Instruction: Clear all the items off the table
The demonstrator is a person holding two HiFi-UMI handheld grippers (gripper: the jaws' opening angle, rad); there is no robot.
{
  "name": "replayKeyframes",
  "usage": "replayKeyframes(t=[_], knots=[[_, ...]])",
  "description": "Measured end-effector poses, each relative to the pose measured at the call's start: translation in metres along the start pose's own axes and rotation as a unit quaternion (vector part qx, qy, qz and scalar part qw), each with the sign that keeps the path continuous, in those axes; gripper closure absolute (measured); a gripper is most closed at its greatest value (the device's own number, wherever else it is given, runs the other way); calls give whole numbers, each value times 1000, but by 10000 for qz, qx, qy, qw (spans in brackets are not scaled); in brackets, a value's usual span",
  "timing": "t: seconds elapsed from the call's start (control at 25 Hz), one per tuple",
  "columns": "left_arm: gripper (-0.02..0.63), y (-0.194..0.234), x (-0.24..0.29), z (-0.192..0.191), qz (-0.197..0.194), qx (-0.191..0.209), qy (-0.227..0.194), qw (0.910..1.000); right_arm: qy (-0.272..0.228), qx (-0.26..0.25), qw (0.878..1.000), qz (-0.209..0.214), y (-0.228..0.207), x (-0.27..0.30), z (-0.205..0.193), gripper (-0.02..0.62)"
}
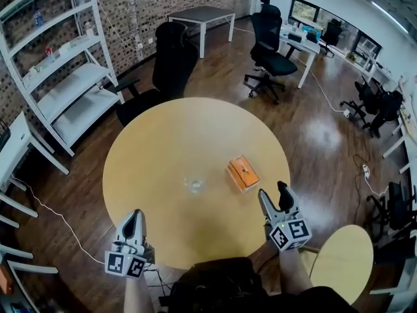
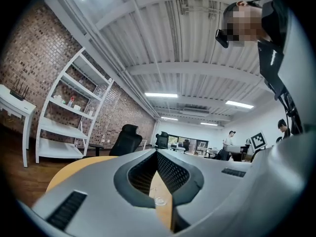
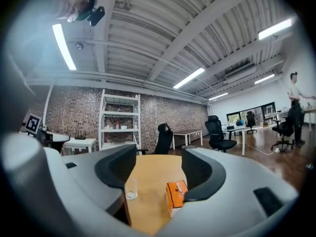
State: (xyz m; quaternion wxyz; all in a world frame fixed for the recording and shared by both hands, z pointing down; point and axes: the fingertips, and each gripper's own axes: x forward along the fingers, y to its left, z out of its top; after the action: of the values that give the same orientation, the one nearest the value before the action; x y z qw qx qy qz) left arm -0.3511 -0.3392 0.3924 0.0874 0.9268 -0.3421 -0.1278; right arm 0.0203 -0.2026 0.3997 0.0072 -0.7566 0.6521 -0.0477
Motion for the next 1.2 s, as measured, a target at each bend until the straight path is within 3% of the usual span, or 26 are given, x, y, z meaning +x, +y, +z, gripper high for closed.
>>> replayKeyframes(t=[0.12,0.32,0.4,0.52,0.6,0.88,1.0,1.2], knots=[[614,4,1,-7,39,-89,30,9999,540,-308,9981,-10,5,11,-19,299],[614,-3,9,-23,201,40,42,9998,1097,-113,9939,10,-18,23,-57,299],[614,-6,14,-30,274,27,126,9995,1357,-83,9907,32,-27,32,-73,236],[614,-9,27,-44,347,-33,353,9988,1753,-72,9844,104,-40,51,-95,236],[614,-7,37,-53,419,-47,461,9980,2025,-85,9790,230,-47,68,-109,161],[614,-1,63,-84,863,-185,636,9941,2916,-60,9549,557,-62,127,-168,156],[614,1,68,-97,991,-237,767,9918,3314,-132,9412,647,-65,140,-193,115],[614,9,80,-119,1220,-274,944,9877,3758,-161,9231,798,-69,150,-219,115]])
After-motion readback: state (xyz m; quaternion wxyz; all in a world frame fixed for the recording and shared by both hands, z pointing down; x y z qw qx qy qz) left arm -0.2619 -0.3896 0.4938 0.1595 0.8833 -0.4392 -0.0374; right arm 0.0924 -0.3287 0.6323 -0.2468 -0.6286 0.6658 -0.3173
